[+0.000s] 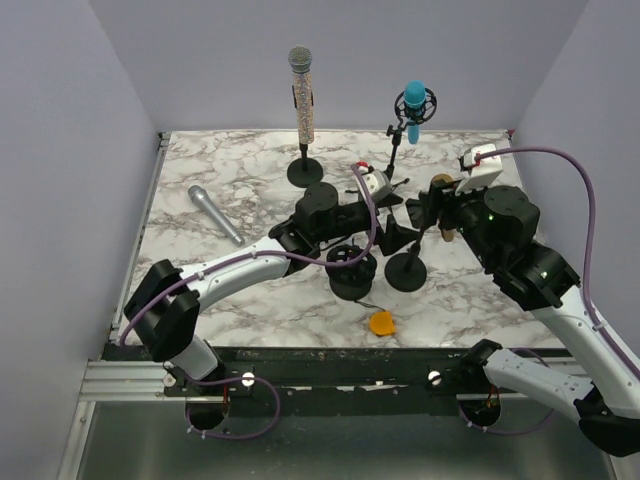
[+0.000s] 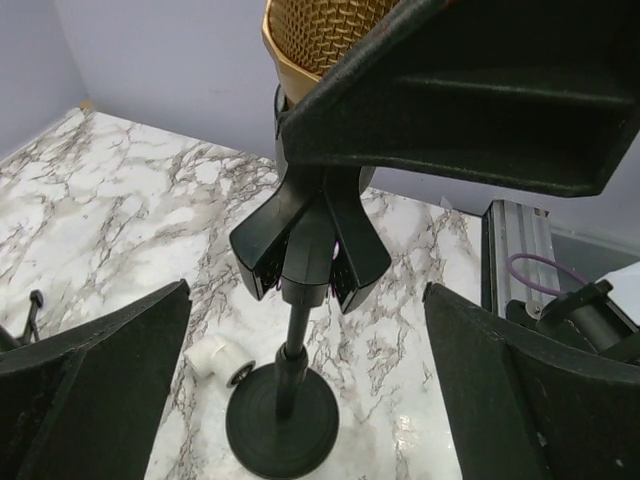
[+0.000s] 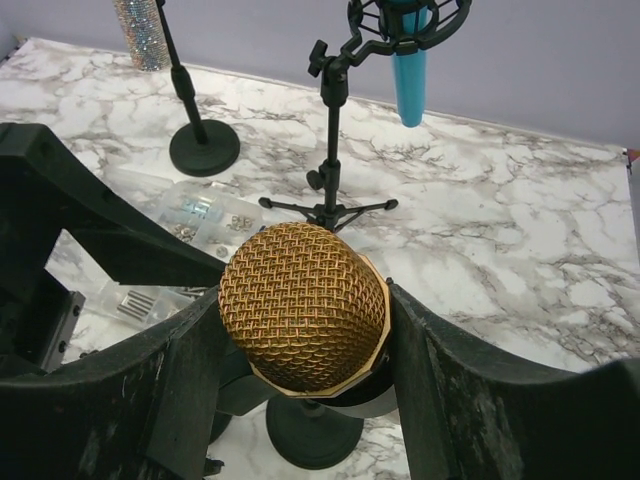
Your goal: Remove the microphone from the stand
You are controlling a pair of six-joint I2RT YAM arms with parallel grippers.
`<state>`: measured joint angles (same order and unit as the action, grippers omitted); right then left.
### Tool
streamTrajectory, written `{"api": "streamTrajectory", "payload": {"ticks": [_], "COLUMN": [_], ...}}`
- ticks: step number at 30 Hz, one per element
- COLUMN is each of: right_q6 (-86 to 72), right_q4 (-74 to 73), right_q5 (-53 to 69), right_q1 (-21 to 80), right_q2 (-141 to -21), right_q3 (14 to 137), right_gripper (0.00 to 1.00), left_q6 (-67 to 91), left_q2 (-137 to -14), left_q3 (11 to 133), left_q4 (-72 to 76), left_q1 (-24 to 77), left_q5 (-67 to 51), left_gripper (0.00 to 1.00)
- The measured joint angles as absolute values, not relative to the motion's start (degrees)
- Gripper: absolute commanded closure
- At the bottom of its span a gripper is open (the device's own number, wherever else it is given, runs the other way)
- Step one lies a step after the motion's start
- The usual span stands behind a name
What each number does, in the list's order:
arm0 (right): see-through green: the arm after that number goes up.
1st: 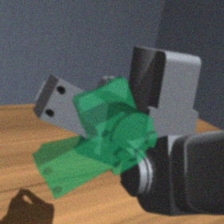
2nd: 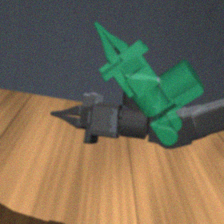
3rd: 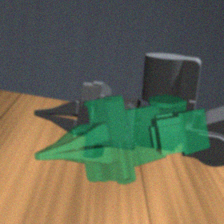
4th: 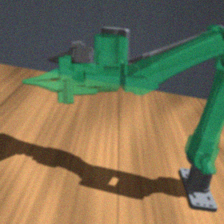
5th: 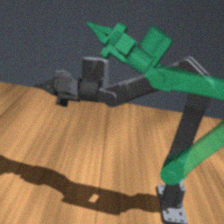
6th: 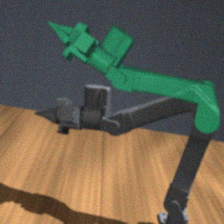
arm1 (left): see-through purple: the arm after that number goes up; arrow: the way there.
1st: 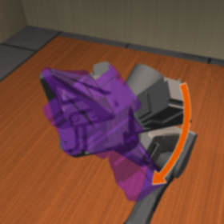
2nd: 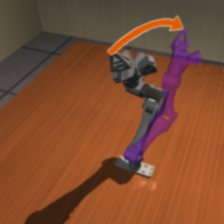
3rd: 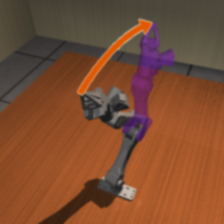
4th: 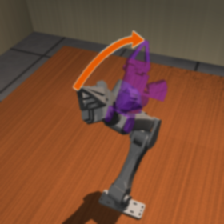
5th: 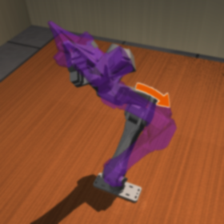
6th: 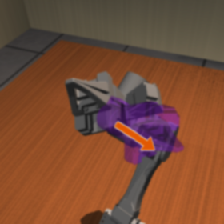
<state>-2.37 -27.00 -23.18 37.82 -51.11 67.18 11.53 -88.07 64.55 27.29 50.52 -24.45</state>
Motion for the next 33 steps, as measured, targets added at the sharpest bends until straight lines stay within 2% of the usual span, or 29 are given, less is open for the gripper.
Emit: {"api": "streamTrajectory", "payload": {"ticks": [4,6,13,15,18,27,33], "right_q6": [-1.9,-1.6,-0.5,-0.5,-0.5,-0.5,-0.5], "right_q4": [-26.5,-26.2,-25.9,-25.9,-25.9,-25.9,-25.9], "right_q5": [-23.2,-23.4,-24.0,-24.0,-24.0,-24.0,-24.0], "right_q1": [37.8,37.8,37.8,37.8,37.8,37.8,37.8], "right_q2": [-51.6,-51.9,-52.2,-52.2,-52.2,-52.2,-52.2], "right_q3": [67.2,67.2,67.2,67.2,67.2,67.2,67.2], "right_gripper": [0.43,0.49,0.85,0.90,0.93,0.99,0.99], "left_q6": [11.1,11.0,11.1,11.1,11.0,10.9,11.2], "left_q2": [-90.9,-91.9,-92.8,-92.8,-93.2,-96.2,-96.7], "left_q3": [64.8,64.8,64.7,64.6,64.5,64.5,65.1], "left_q4": [30.1,31.0,36.2,37.6,39.3,40.6,41.2], "left_q1": [50.5,50.5,50.5,50.5,50.5,50.5,50.5], "left_q5": [-25.6,-25.8,-26.2,-26.2,-26.2,-27.2,-27.9], "left_gripper": [0.03,0.03,0.07,0.09,0.15,0.20,0.31]}}
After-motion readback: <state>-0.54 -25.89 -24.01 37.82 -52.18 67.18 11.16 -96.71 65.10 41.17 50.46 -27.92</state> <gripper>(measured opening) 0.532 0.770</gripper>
